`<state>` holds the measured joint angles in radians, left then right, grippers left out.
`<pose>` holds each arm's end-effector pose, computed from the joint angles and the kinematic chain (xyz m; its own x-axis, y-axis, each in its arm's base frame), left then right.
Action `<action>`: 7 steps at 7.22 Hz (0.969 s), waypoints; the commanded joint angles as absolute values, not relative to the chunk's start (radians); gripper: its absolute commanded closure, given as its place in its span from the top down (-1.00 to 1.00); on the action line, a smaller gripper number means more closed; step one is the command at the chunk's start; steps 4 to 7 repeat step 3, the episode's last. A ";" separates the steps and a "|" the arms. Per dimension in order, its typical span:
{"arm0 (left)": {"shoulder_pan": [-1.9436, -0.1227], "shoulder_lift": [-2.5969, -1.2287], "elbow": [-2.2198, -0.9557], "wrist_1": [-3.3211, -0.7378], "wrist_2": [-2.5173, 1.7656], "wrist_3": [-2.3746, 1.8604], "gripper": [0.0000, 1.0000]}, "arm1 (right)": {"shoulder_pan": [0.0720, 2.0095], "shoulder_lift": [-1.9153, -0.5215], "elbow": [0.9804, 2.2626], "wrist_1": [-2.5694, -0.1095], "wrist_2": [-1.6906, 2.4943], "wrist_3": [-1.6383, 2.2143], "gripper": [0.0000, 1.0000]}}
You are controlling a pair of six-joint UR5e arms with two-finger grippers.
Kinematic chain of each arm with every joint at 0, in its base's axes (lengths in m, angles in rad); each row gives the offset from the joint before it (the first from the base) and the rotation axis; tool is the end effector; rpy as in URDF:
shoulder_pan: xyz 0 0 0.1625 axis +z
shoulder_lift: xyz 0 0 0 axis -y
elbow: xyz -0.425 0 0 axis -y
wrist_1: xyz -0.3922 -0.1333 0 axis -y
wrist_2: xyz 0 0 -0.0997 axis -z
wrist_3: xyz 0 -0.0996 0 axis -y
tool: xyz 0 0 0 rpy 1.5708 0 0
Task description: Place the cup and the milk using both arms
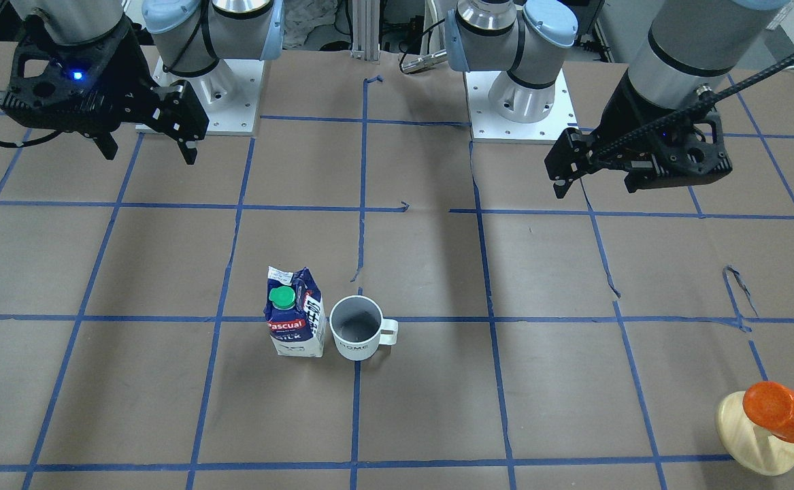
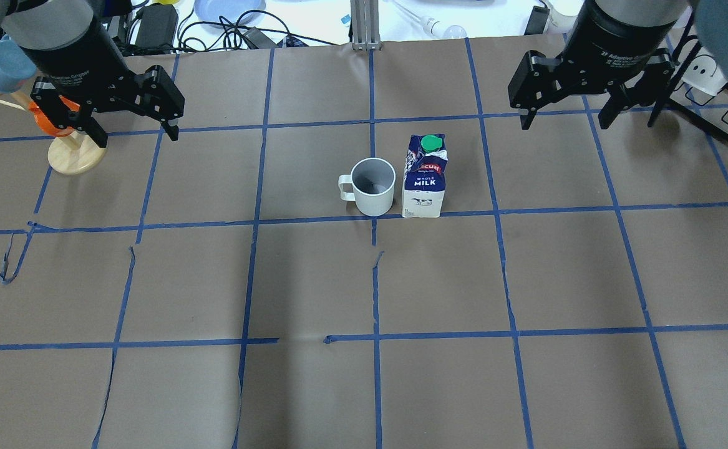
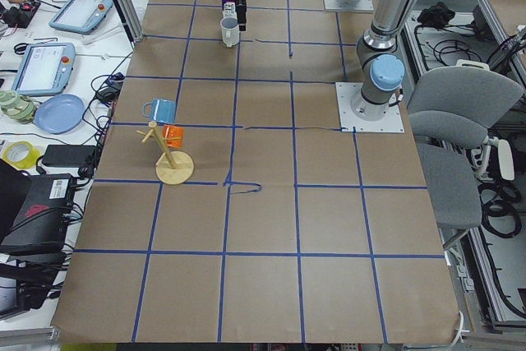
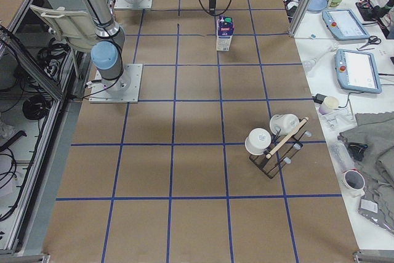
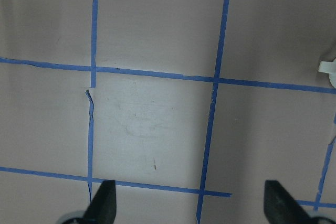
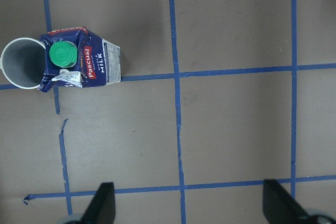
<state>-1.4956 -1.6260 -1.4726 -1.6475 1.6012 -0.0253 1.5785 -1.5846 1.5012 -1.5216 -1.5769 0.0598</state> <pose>-0.0915 -0.5199 0.5009 -0.9946 -0.0993 -0.0312 -0.1003 0.9944 0.0329 0.1364 -0.4870 0.5240 -0.9986 0.0522 0.0040 0.0521 0.9980 -0.0345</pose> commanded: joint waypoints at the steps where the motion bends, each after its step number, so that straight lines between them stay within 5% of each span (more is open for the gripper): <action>1: -1.496 -1.628 -1.471 -1.647 1.591 -0.023 1.00 | 1.578 -1.585 1.508 -1.523 -1.577 0.060 1.00; 7: -1.496 -1.626 -1.476 -1.647 1.592 -0.023 1.00 | 1.578 -1.585 1.514 -1.523 -1.575 0.060 1.00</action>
